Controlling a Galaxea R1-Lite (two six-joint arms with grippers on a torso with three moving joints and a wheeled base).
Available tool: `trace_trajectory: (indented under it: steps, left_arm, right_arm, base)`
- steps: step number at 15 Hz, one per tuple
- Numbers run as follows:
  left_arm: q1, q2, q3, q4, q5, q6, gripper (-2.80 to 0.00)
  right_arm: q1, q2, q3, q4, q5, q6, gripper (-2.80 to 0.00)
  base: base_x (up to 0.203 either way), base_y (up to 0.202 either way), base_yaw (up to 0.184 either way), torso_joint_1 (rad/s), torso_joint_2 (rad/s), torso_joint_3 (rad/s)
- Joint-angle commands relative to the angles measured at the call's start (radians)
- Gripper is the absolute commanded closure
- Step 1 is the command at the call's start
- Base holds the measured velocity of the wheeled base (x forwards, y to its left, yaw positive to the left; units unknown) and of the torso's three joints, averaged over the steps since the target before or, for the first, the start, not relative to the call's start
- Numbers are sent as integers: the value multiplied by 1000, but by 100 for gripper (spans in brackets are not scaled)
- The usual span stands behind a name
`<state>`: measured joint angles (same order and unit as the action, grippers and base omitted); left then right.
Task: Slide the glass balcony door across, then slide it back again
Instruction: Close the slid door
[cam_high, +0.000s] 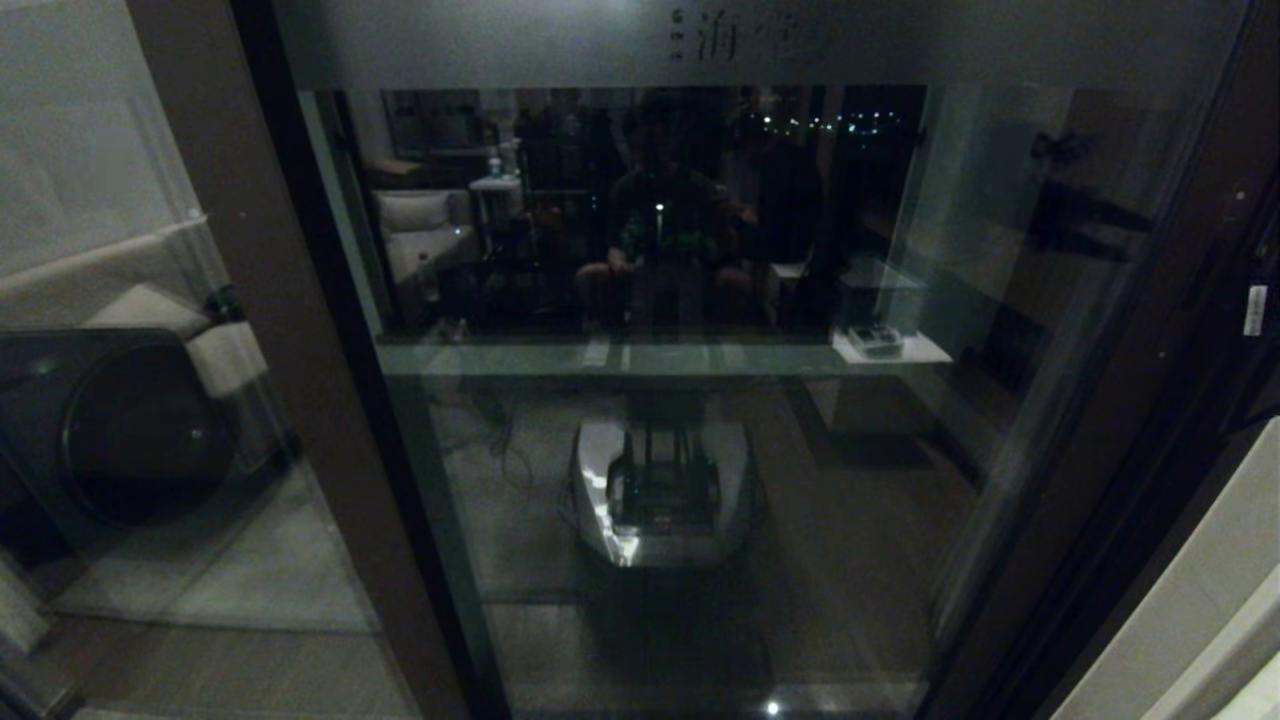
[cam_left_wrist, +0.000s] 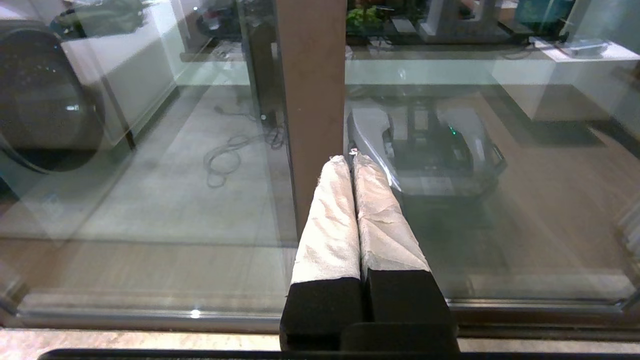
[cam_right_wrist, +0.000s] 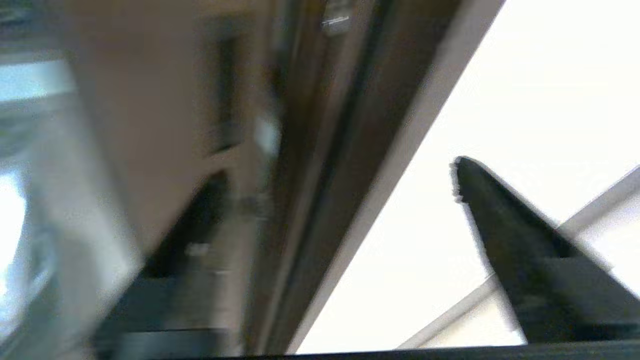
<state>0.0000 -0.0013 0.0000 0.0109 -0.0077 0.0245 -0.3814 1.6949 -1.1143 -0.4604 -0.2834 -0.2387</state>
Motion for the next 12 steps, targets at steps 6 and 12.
trace_trajectory:
  steps: [6,12]
  left_arm:
    - [0,0,0,0,0,0,0]
    - [-2,0,0,0,0,0,0]
  right_arm:
    - [-5,-43,50,7,41,58,0]
    - [64,-69,63,45,18,59,0]
  base:
    - [0,0,0,0,0,0]
    - [0,0,0,0,0,0]
